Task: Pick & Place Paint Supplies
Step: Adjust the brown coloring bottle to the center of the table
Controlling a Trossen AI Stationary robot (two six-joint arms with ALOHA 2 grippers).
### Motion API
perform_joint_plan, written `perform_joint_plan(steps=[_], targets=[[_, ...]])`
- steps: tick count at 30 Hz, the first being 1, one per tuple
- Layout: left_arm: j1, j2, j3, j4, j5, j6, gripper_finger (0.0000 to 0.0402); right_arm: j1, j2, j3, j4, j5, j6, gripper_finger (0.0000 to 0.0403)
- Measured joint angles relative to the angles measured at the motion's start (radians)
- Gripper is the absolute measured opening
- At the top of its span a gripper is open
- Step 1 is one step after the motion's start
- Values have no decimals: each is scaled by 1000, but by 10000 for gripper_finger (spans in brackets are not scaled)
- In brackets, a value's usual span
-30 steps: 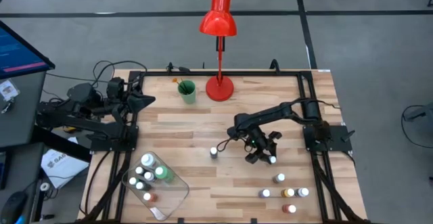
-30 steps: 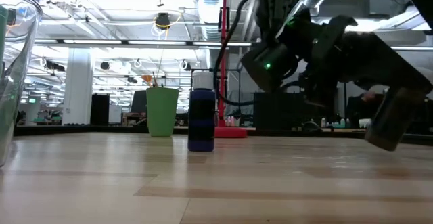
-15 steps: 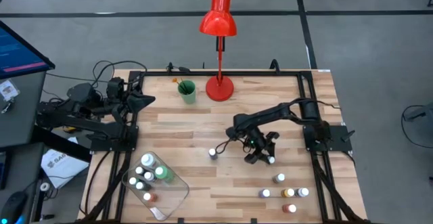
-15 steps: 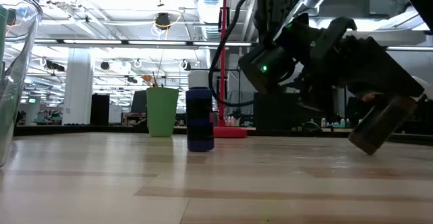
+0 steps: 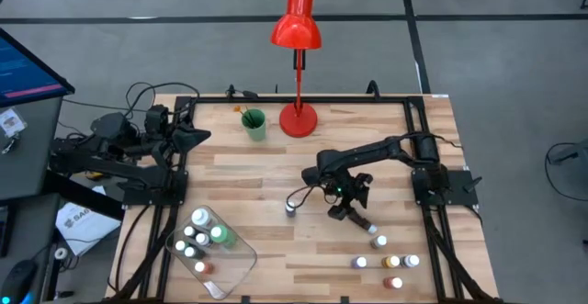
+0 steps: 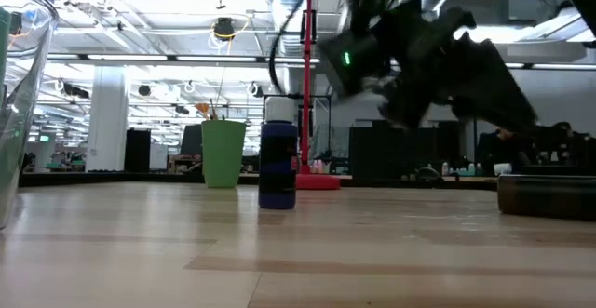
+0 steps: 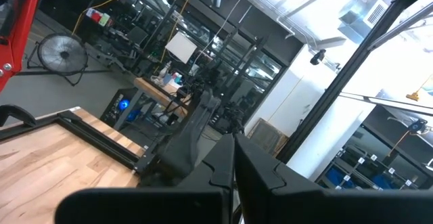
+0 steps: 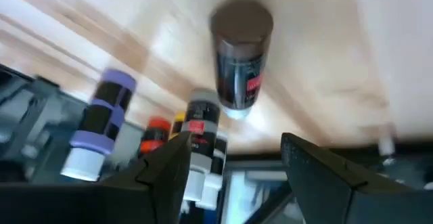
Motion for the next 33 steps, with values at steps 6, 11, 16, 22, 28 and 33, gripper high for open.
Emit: perform_joint_plan(steps=[6, 11, 16, 22, 28, 33], targets=[[0, 0, 0, 0, 0, 0, 2, 57, -196, -28, 225, 162, 175, 223], [0, 0, 0, 0, 0, 23, 2, 94, -357, -168, 317, 233, 319, 221], [0, 22, 0, 1, 0, 94, 3, 146, -439, -334, 440, 273, 438, 221], [0, 79, 0, 0, 0, 109, 32, 201, -487, -456, 601, 300, 487, 221], [0, 121, 0, 0, 0, 106, 78, 263, -542, -502, 604, 377, 478, 240], [0, 128, 0, 1, 0, 103, 102, 294, -539, -541, 648, 413, 460, 258]])
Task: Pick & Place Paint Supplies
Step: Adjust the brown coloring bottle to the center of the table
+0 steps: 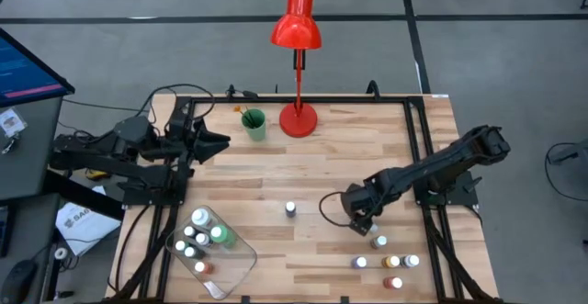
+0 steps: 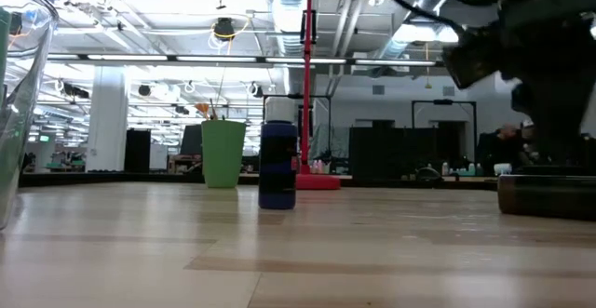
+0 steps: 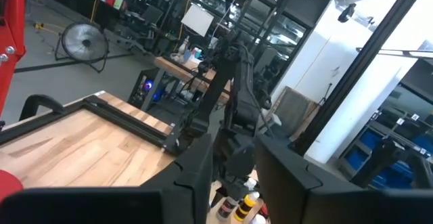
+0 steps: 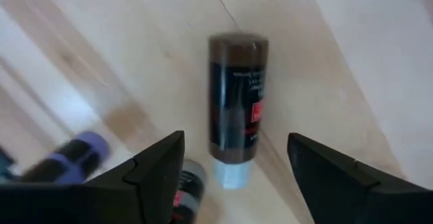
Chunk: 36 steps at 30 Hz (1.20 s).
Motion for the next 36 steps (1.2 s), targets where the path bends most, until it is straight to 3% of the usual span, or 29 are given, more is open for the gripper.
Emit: perform_joint_plan(steps=[8, 30, 36], targets=[[0, -3, 0, 2, 0, -28, 117, 20, 19, -72, 105, -37, 9, 261], [0, -3, 0, 7, 0, -29, 118, 143, 16, -103, 87, -35, 53, 261], [0, -3, 0, 8, 0, -29, 117, 150, 20, -170, 145, -32, 105, 260]])
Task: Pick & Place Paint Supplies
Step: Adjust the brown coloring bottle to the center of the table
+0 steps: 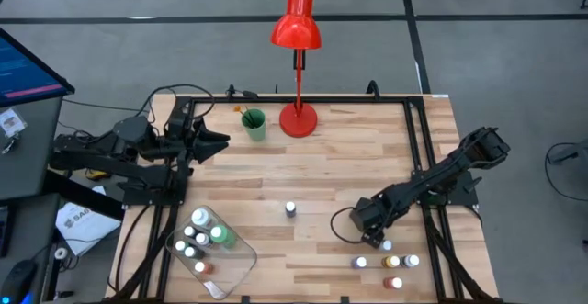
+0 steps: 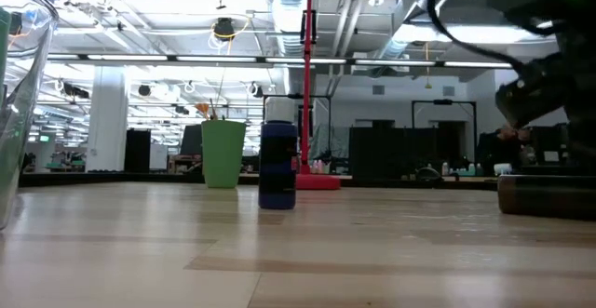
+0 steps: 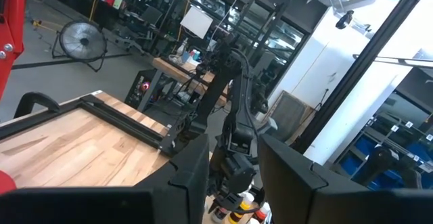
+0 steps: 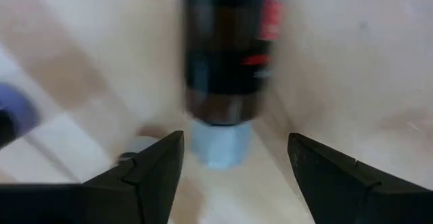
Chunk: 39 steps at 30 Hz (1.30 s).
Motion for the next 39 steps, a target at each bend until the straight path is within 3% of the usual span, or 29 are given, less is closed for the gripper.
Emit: perform_joint_plan(steps=[4, 12, 19, 23, 31, 39], targets=[[0, 0, 0, 3, 0, 0, 118, -3, 0, -5, 4, 8, 6, 239], [0, 0, 0, 9, 0, 0, 116, -31, 0, -6, 7, -5, -44, 104], [0, 0, 0, 15, 0, 0, 116, -104, -7, 22, 4, -117, -102, 105], [0, 0, 0, 15, 0, 0, 116, -162, -17, 82, -46, -232, -142, 105], [0, 0, 0, 18, 0, 0, 116, -299, -17, 205, -397, -440, -179, 113], [0, 0, 0, 22, 0, 0, 115, -440, -17, 211, -702, -516, -308, 113]])
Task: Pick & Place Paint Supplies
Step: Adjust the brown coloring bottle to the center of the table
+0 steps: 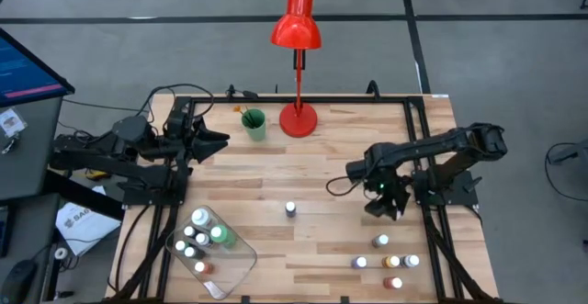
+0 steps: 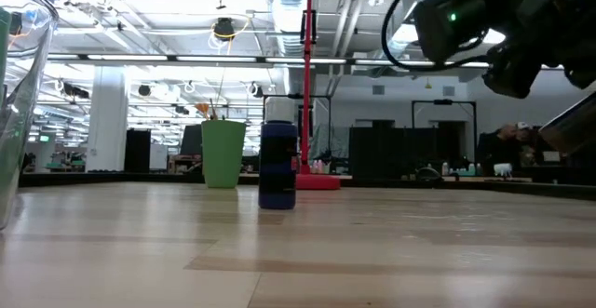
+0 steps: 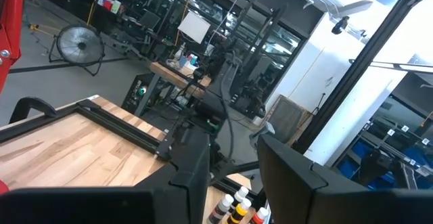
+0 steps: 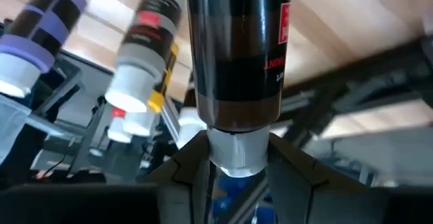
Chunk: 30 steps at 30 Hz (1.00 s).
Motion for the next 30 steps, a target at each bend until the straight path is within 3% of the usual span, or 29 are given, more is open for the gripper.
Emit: perform_joint_plan(steps=[8, 17, 30], targets=[[0, 0, 0, 0, 0, 0, 114, -93, 23, -38, -105, -7, -85, 113], [0, 0, 0, -1, 0, 0, 113, -65, 146, -105, -165, -95, -210, 113], [0, 0, 0, -2, 0, 0, 113, -36, 344, -106, -160, -119, -355, 113]])
